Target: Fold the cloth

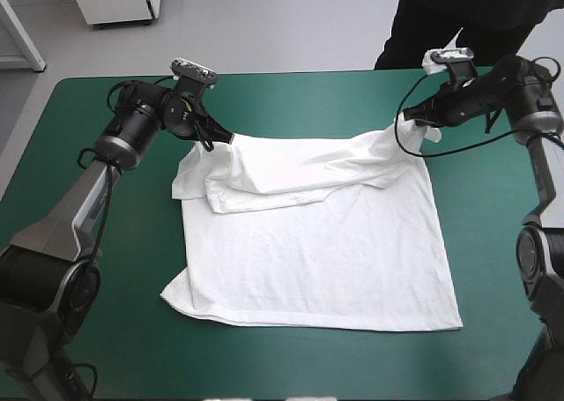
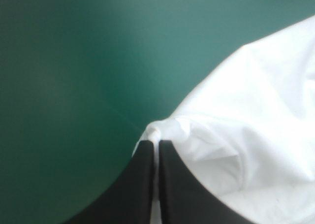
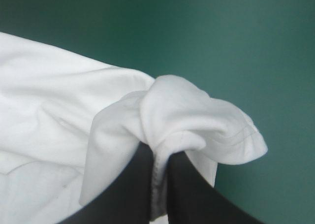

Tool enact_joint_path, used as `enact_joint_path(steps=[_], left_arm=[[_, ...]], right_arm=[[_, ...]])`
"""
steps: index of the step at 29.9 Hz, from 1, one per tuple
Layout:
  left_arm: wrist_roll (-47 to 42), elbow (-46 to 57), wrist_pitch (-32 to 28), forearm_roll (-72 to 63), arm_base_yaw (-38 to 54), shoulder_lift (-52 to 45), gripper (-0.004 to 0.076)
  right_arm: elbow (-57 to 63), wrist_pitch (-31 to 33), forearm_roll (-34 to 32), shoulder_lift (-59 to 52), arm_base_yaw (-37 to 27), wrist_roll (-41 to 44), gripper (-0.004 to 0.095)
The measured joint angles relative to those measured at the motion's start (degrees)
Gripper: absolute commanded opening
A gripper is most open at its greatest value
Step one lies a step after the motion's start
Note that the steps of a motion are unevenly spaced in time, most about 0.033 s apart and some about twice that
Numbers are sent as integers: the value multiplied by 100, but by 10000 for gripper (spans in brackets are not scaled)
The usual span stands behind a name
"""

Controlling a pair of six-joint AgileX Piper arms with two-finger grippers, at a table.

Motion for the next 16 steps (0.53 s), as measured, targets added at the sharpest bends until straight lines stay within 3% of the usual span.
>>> enact_joint_path(steps=[10,13,16], left_arm=[[321,0,-336,-274,13,827,-21],[351,0,-363,-372,13,858,11],[496,-5,-343,-531,37,858,124]], right_arm=[[0,-209,-33,807,0,-179,11],[0,-209,-58,852,0,-245,155],[0,-139,-58,857,0,-334,406]])
